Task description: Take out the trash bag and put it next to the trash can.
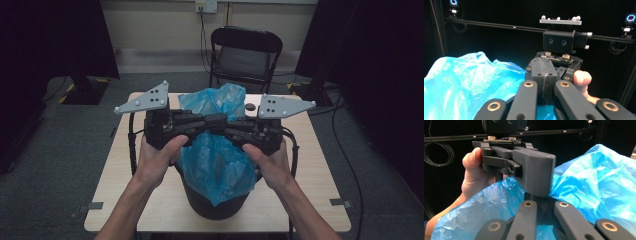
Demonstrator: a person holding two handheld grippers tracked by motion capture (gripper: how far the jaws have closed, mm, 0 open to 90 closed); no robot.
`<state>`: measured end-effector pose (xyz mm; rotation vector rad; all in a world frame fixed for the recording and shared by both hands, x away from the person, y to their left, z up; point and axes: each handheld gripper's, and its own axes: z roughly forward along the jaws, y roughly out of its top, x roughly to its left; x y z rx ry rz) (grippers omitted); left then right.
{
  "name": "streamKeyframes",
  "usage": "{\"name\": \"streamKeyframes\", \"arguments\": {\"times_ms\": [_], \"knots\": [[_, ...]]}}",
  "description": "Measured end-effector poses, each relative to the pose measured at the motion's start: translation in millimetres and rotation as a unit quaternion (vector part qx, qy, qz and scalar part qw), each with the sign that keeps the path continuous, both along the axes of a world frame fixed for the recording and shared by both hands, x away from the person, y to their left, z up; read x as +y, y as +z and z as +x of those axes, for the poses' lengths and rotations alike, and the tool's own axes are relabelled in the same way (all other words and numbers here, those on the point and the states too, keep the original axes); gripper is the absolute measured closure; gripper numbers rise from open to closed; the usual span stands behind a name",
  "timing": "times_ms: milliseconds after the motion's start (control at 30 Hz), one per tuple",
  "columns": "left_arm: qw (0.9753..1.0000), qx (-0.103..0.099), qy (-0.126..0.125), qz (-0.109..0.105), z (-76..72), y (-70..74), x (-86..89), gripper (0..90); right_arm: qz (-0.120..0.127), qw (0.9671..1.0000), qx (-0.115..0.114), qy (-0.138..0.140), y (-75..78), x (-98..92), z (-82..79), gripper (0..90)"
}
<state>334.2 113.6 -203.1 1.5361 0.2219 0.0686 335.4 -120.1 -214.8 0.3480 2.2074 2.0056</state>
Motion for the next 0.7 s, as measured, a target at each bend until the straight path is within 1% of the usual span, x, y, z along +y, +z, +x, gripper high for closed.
{"name": "streamKeyframes", "arguments": {"times_ms": [67, 100, 133, 167, 200, 233, 267, 300, 333, 367, 400, 467, 500, 533, 567, 600, 633, 667, 700], "knots": [[1.0, -0.002, 0.002, -0.003, -0.4, -0.2, 2.1, 88.8, 0.003, 1.0, -0.003, -0.007, -0.4, -2.6, -1.3, 90.0], [1.0, -0.003, 0.002, -0.006, -0.3, -0.4, 3.5, 86.0, 0.005, 0.9999, -0.004, -0.008, -0.7, -4.6, -1.4, 90.0], [1.0, -0.003, 0.003, -0.008, -0.3, -0.7, 4.8, 78.4, 0.009, 0.9999, -0.005, -0.013, -1.0, -7.3, -1.4, 90.0], [0.9998, -0.004, 0.021, -0.007, -0.8, -0.7, 6.4, 67.6, 0.012, 0.9998, -0.002, -0.016, -1.5, -10.1, -0.7, 90.0], [0.999, -0.008, 0.043, -0.001, -1.7, -0.6, 7.9, 55.9, 0.015, 0.9997, 0.0, -0.017, -1.9, -12.8, 0.6, 90.0], [0.9985, -0.014, 0.052, 0.004, -1.8, -1.2, 9.6, 47.3, 0.018, 0.9996, 0.001, -0.022, -1.8, -15.8, 1.2, 90.0], [0.9985, -0.012, 0.053, 0.003, -1.0, -2.5, 11.9, 42.8, 0.022, 0.9995, 0.001, -0.023, -1.0, -19.0, 1.9, 90.0], [0.9986, -0.01, 0.053, 0.004, 0.0, -4.0, 13.5, 36.3, 0.025, 0.9994, 0.001, -0.025, 0.3, -21.9, 2.2, 90.0], [0.998, -0.011, 0.061, 0.011, 0.4, -5.5, 14.4, 29.0, 0.026, 0.9993, 0.0, -0.026, 2.0, -24.6, 2.2, 90.0], [0.9975, -0.015, 0.067, 0.016, 0.8, -7.2, 14.3, 25.4, 0.027, 0.9994, -0.001, -0.024, 4.1, -26.6, 2.6, 90.0], [0.9977, -0.016, 0.063, 0.021, 1.9, -8.8, 13.4, 22.0, 0.028, 0.9993, -0.002, -0.024, 6.5, -28.0, 2.7, 90.0], [0.9977, -0.016, 0.058, 0.03, 4.1, -10.9, 7.3, 17.0, 0.027, 0.9995, 0.0, -0.016, 11.4, -27.5, 3.2, 90.0], [0.9977, -0.016, 0.058, 0.03, 4.1, -10.9, 7.3, 16.5, 0.024, 0.9996, -0.003, -0.015, 13.9, -25.6, 3.0, 90.0], [0.9976, -0.018, 0.047, 0.047, 5.2, -12.8, -2.3, 16.5, 0.022, 0.9997, -0.004, -0.009, 16.2, -23.2, 2.7, 90.0], [0.9973, -0.019, 0.043, 0.056, 5.9, -13.8, -7.0, 16.5, 0.023, 0.9997, -0.005, -0.004, 18.5, -20.7, 2.1, 90.0], [0.9967, -0.021, 0.047, 0.062, 6.4, -14.7, -11.5, 16.6, 0.022, 0.9997, -0.006, -0.001, 20.9, -18.3, 1.0, 90.0], [0.9964, -0.023, 0.047, 0.066, 6.9, -15.3, -15.0, 17.3, 0.025, 0.9996, -0.009, -0.002, 23.1, -16.3, -0.3, 90.0], [0.9969, -0.021, 0.042, 0.063, 7.4, -15.9, -17.9, 20.1, 0.03, 0.9995, -0.011, 0.001, 24.8, -14.5, -1.1, 90.0], [0.9969, -0.022, 0.036, 0.067, 8.0, -15.4, -20.2, 24.9, 0.033, 0.9994, -0.009, 0.006, 26.1, -12.8, -1.6, 90.0]]}}
